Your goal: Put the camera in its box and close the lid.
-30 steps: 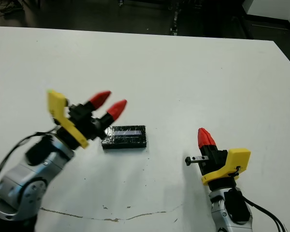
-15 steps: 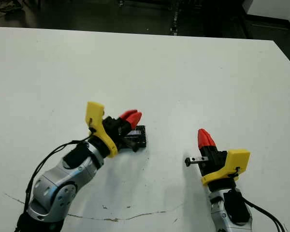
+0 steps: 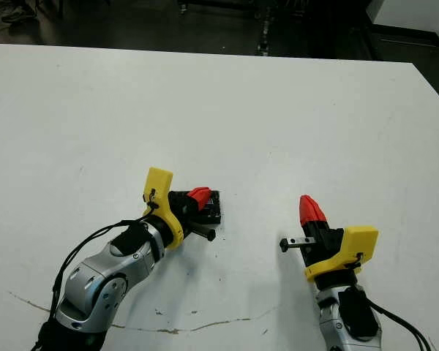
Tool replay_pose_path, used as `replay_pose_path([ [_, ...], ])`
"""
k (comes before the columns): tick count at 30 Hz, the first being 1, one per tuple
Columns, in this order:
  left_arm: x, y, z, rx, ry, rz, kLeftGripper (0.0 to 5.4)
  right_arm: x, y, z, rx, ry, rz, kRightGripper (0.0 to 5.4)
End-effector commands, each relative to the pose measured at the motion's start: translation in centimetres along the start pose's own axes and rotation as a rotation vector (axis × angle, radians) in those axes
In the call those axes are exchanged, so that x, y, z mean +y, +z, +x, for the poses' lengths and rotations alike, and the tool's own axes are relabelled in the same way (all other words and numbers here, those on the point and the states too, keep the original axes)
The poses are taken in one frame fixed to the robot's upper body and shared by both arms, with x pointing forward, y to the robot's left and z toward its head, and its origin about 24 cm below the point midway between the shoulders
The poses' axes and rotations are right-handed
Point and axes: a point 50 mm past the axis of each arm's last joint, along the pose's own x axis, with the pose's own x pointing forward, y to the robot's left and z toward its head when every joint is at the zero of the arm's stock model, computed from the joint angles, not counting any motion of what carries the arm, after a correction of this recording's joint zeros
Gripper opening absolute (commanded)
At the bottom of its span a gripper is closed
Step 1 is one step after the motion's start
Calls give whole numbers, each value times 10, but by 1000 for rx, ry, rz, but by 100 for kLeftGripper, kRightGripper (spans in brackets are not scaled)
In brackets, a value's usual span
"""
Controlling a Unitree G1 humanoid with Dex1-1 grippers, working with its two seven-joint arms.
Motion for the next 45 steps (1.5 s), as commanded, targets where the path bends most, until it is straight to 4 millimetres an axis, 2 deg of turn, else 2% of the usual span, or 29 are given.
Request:
replay_pose_path([
  [1, 11, -36, -6, 182, 69, -31, 1, -2, -2, -2, 20, -5, -1, 0],
  [8, 10, -30, -13, 136, 31, -51, 1, -3, -2, -2, 16, -2, 0, 0],
  [12, 7, -7, -25, -39, -16, 13, 1, -3, -2, -2, 18, -6, -5, 0],
  [15, 9, 15, -36, -247, -26, 90, 1, -3, -2, -1, 17, -8, -7, 0],
  [21, 32, 51, -55, -523, 87, 215, 1, -4, -1, 2, 5, -1, -12, 0],
  [25, 57, 65, -68, -676, 234, 346, 1, -4, 3, 5, -14, -3, -22, 0],
  [29, 80, 59, -77, -753, 361, 409, 1, -5, 8, 10, -37, -22, -11, 0],
  [36, 107, 26, -87, -753, 521, 382, 1, -10, 17, 20, -75, -52, -50, 0],
  [41, 113, 3, -90, -738, 604, 303, 1, -8, 22, 26, -92, -60, -41, 0],
  [45, 112, -8, -92, -720, 601, 266, 1, -8, 25, 29, -100, -56, -40, 0],
])
